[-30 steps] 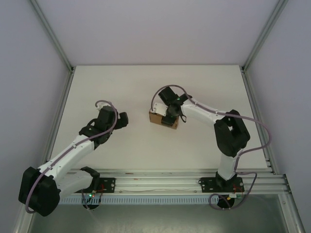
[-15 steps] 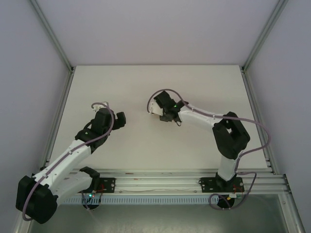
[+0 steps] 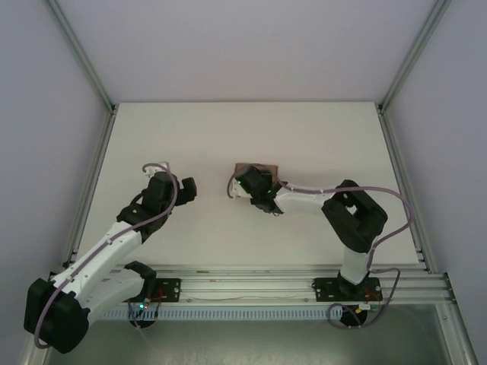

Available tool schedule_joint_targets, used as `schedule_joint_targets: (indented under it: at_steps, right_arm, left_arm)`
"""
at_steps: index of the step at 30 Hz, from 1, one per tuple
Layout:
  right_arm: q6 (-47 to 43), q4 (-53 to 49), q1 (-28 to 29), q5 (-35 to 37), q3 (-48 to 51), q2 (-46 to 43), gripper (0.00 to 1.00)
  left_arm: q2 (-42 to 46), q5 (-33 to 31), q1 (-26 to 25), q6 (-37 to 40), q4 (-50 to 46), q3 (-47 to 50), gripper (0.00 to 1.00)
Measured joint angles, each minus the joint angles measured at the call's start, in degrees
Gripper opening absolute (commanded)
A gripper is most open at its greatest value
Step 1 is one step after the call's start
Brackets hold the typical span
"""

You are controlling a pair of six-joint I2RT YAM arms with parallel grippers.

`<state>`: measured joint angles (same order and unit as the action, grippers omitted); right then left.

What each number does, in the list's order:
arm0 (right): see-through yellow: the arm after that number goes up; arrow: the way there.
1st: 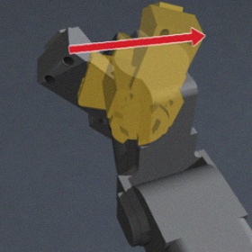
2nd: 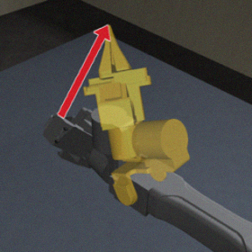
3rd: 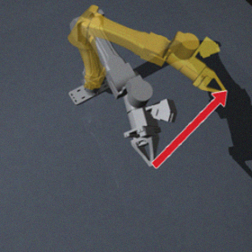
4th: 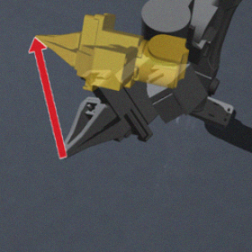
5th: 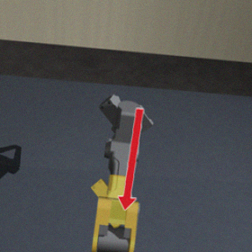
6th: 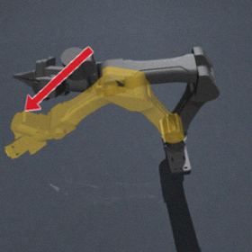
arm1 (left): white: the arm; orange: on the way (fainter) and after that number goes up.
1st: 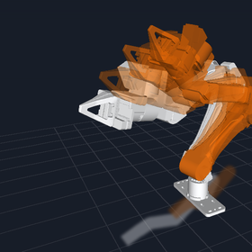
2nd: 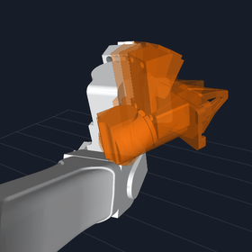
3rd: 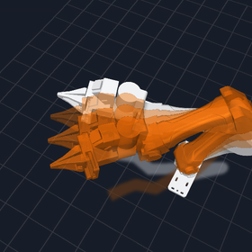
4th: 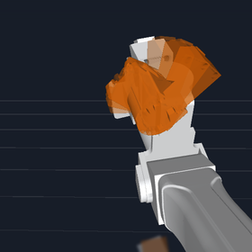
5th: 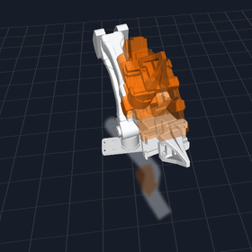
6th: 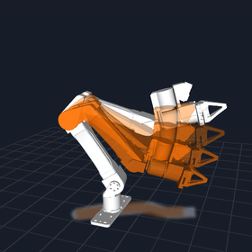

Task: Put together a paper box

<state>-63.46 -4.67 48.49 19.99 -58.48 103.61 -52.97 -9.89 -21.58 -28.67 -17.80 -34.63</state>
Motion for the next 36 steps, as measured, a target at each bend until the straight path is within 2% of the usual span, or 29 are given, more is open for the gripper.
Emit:
schedule_joint_targets:
  at_steps: [4, 6, 12, 17, 19, 21, 24, 28, 32, 36]
  right_arm:
    - [3.1, -3.3, 0.7, -0.7, 2.7, -2.0, 0.85]
    - [5.3, -5.6, 0.9, -1.9, 3.2, -4.7, 0.99]
    - [11.8, -12.9, 1.0, -8.7, 3.4, -16.4, 1.00]
    - [18.9, -12.0, -0.9, -14.6, 7.0, -28.4, 1.00]
    - [24.2, -9.7, -5.4, -17.4, 8.9, -32.6, 1.00]
    - [31.5, -5.4, -13.2, -19.0, 11.0, -34.9, 1.00]
    - [43.2, 2.0, -25.5, -18.9, 16.3, -38.6, 1.00]
    - [54.9, 10.2, -37.1, -18.1, 23.3, -40.7, 1.00]
    - [61.0, 22.6, -43.2, -16.5, 31.1, -36.9, 1.00]
    - [61.8, 30.2, -44.7, -15.2, 35.6, -31.1, 1.00]
  left_arm:
    - [0.6, 0.0, 0.0, 0.0, 0.0, 0.0, 1.00]
    - [0.7, 0.2, 0.0, 0.0, 0.1, 0.0, 1.00]
    - [0.7, 0.5, 0.0, 0.0, 0.1, 0.0, 1.00]
    - [0.7, -0.5, 0.2, 0.1, 0.3, 0.0, 1.00]
    - [0.0, -1.4, 1.3, 0.5, 1.7, 0.0, 1.00]
    - [-1.8, -1.7, 4.0, 1.4, 4.4, 0.0, 1.00]
    - [-6.3, -0.8, 10.5, 2.9, 9.4, 0.0, 1.00]
    - [-13.1, -1.0, 19.5, 5.9, 16.7, 0.3, 1.00]
    - [-17.2, -2.8, 22.5, 10.6, 28.0, 4.2, 1.00]
    - [-21.4, -3.9, 23.5, 13.4, 40.4, 9.7, 1.00]
